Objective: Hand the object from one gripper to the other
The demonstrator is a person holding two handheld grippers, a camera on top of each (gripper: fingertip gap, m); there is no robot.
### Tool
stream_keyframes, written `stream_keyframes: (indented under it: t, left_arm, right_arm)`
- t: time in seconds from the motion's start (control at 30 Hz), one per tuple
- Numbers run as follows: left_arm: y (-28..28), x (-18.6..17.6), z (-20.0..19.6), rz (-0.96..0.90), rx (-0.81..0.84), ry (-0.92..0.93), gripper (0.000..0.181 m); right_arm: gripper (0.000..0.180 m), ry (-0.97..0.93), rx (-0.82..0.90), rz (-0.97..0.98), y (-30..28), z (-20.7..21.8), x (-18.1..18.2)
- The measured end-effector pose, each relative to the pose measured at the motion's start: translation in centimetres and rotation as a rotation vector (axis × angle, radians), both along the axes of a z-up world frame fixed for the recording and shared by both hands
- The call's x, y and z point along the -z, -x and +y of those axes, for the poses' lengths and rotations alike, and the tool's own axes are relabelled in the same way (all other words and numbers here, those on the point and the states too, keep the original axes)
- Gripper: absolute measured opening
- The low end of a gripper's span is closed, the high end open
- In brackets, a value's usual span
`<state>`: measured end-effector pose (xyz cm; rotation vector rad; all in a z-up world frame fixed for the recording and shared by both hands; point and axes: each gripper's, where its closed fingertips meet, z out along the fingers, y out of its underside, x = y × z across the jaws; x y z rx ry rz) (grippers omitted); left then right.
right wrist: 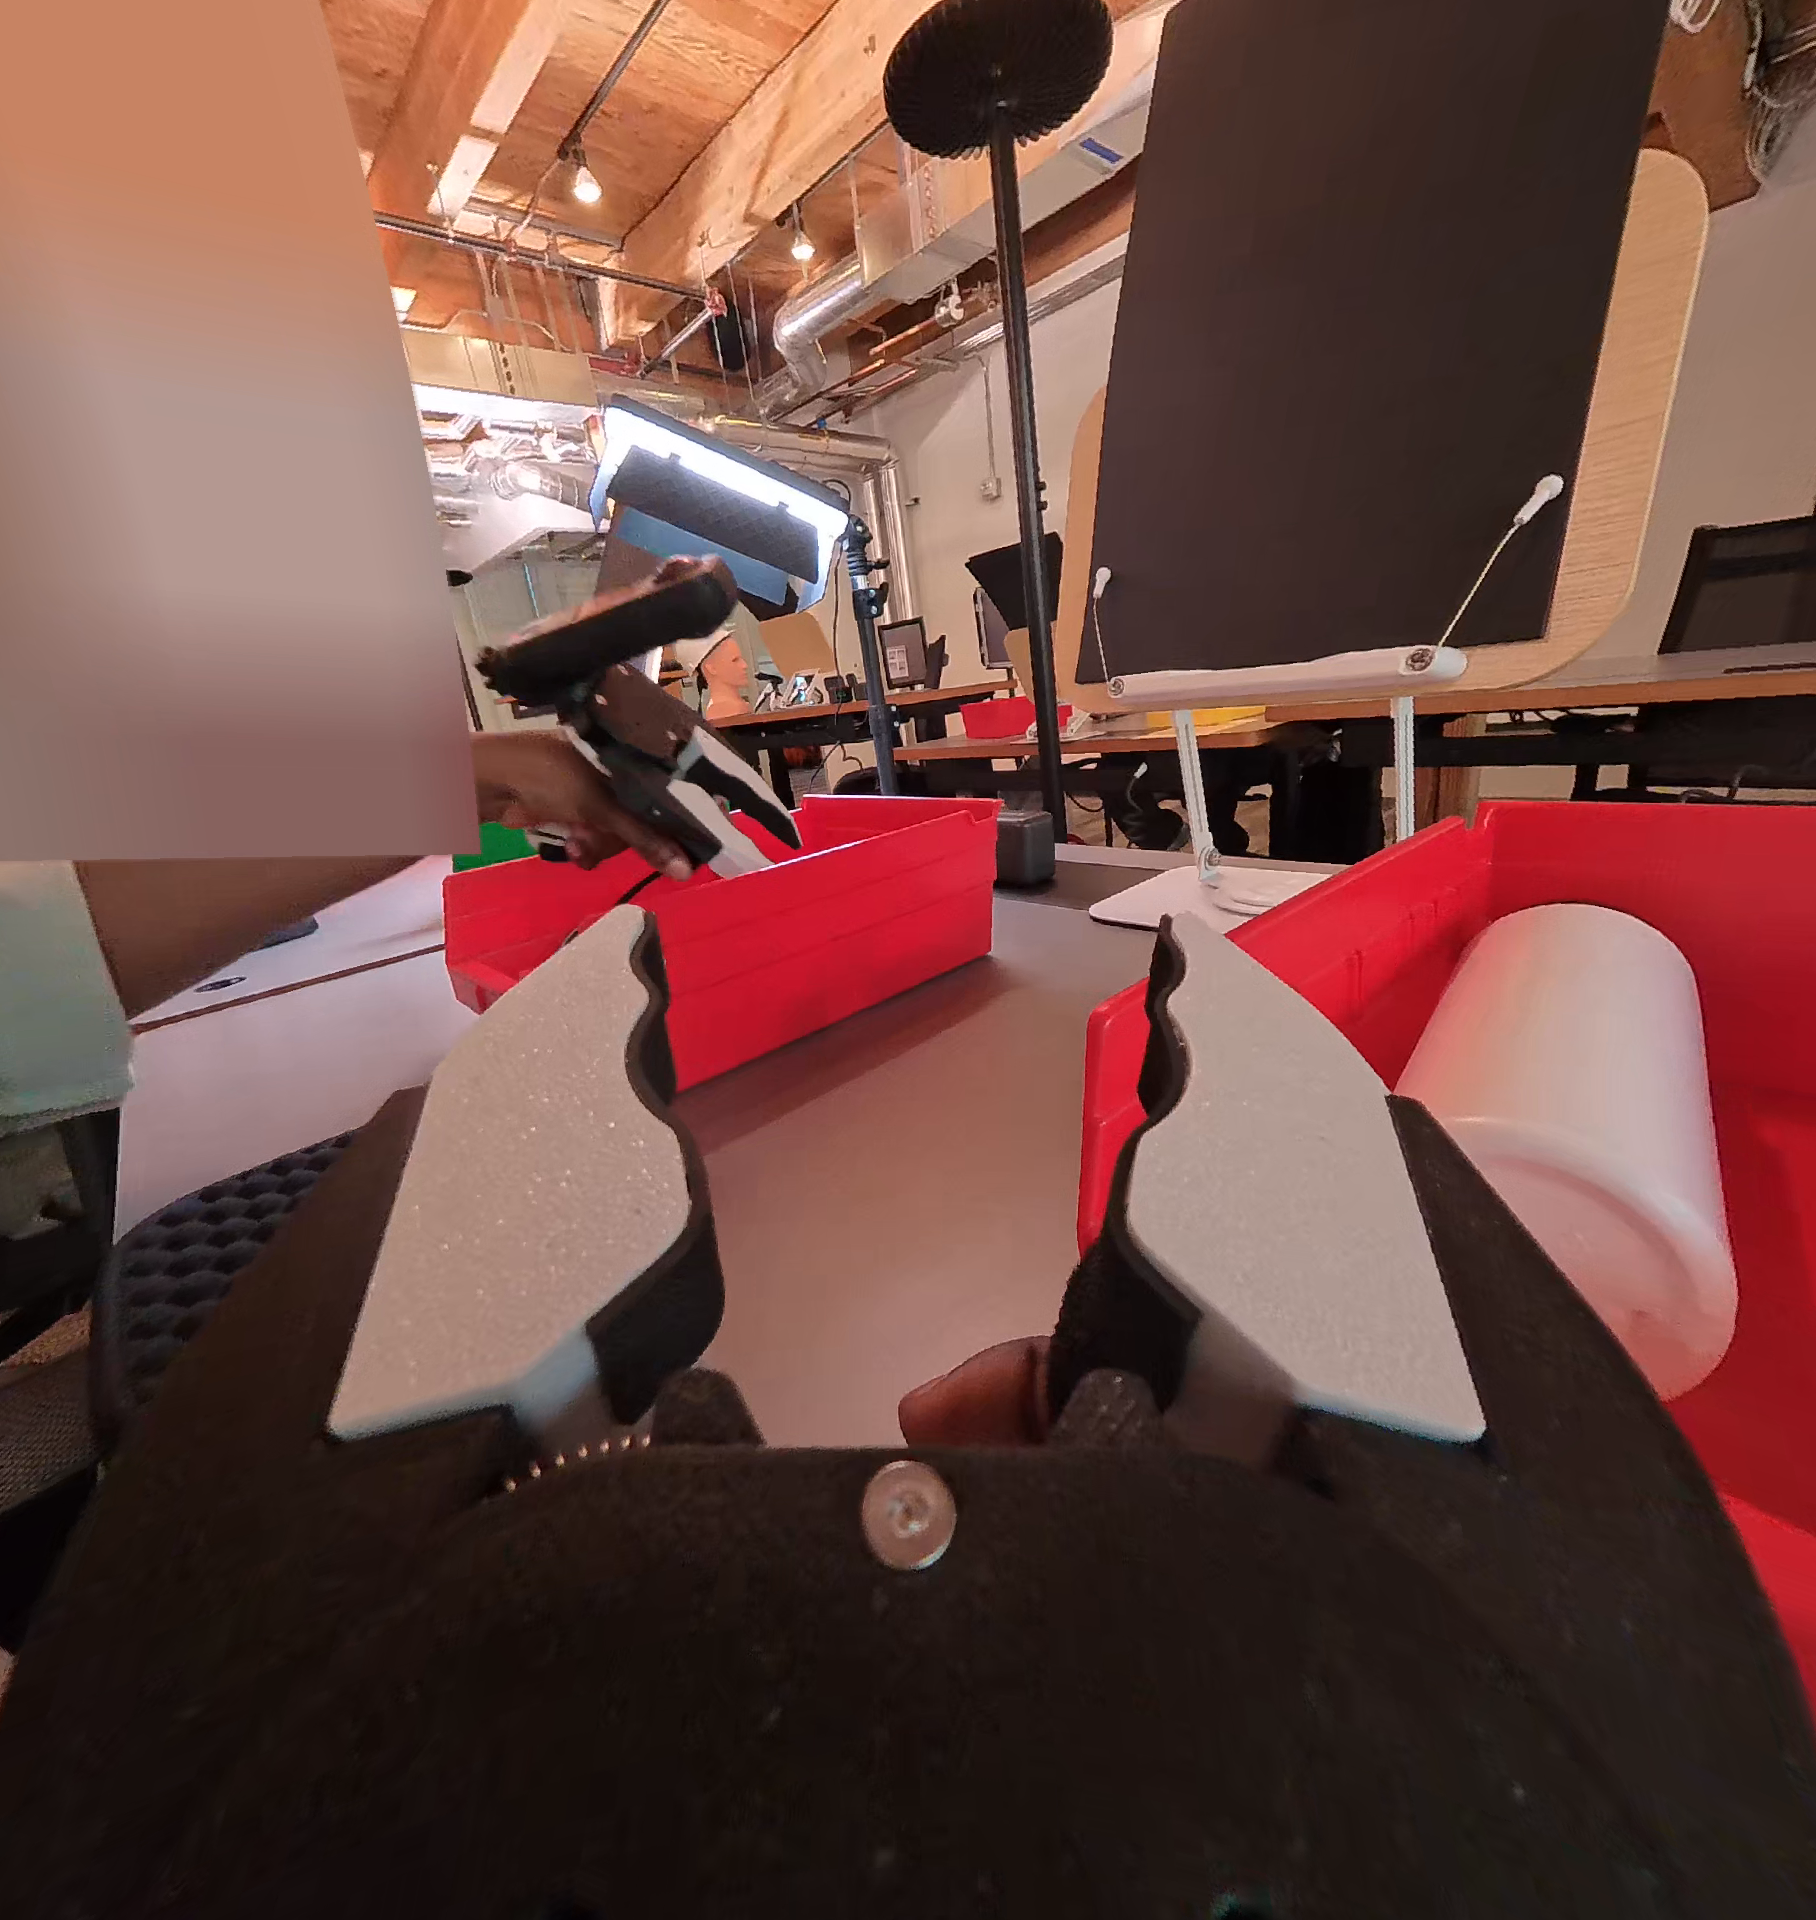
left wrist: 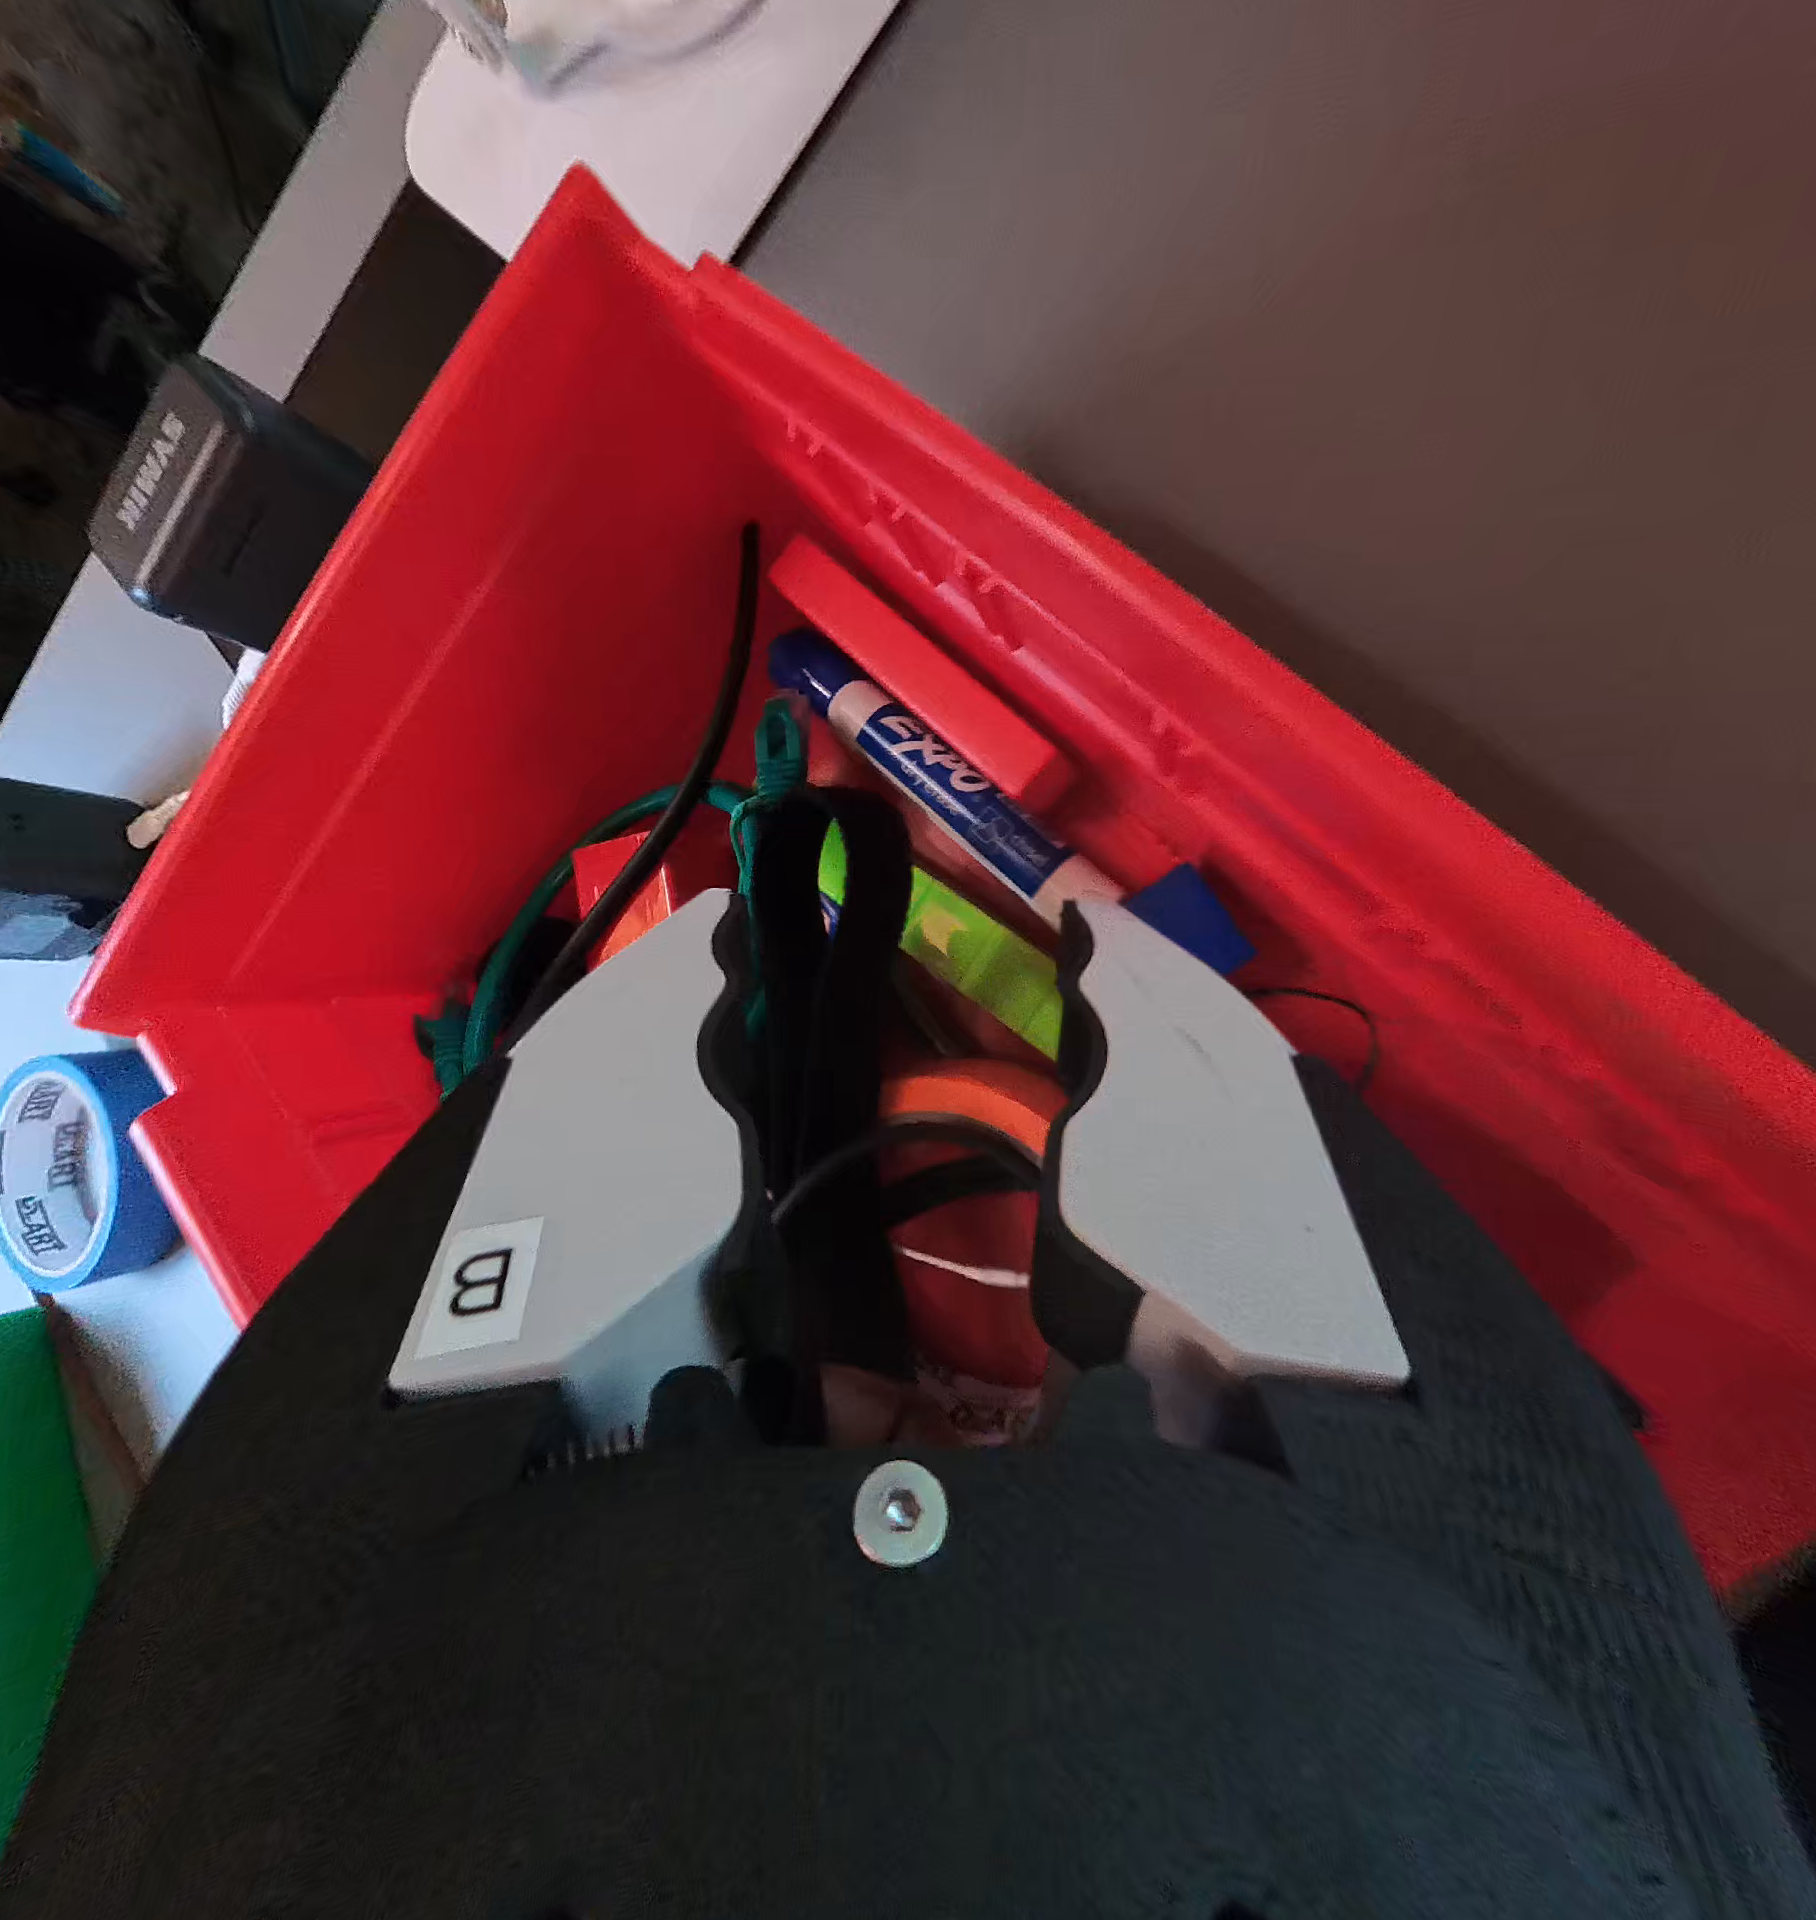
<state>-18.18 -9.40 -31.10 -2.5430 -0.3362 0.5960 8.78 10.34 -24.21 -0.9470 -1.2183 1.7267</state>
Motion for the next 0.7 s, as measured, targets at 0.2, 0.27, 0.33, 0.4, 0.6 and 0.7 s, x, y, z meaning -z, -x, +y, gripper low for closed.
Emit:
stream_keyframes:
  t: [0.2,0.27,0.33,0.4,0.6,0.7]
  left_arm:
    - [1.6,1.8,-0.1,0.011,0.011,0.032,0.024]
    - [1.5,2.3,-0.3,0.010,0.043,0.066,0.011]
    - [1.2,1.5,-0.3,0.021,0.056,0.043,0.008]
    - [1.1,-0.8,-0.3,0.041,0.053,-0.031,0.006]
    - [0.0,-10.2,-1.6,0.120,0.037,-0.314,0.004]
    - [-0.8,-14.5,-2.4,0.186,0.042,-0.435,0.003]
  right_arm:
    - [0.087,0.013,-0.002,0.005,-0.1,0.1,-0.1]
    - [0.086,0.015,-0.002,0.006,-0.1,0.2,-0.1]
    - [0.085,0.018,-0.001,0.006,-0.1,0.2,-0.1]
    - [0.083,0.023,-0.001,0.008,-0.1,0.3,-0.1]
    - [0.080,0.023,-0.002,0.009,-0.1,0.3,-0.1]
    - [0.080,0.015,0.002,0.011,-0.1,0.2,-0.1]
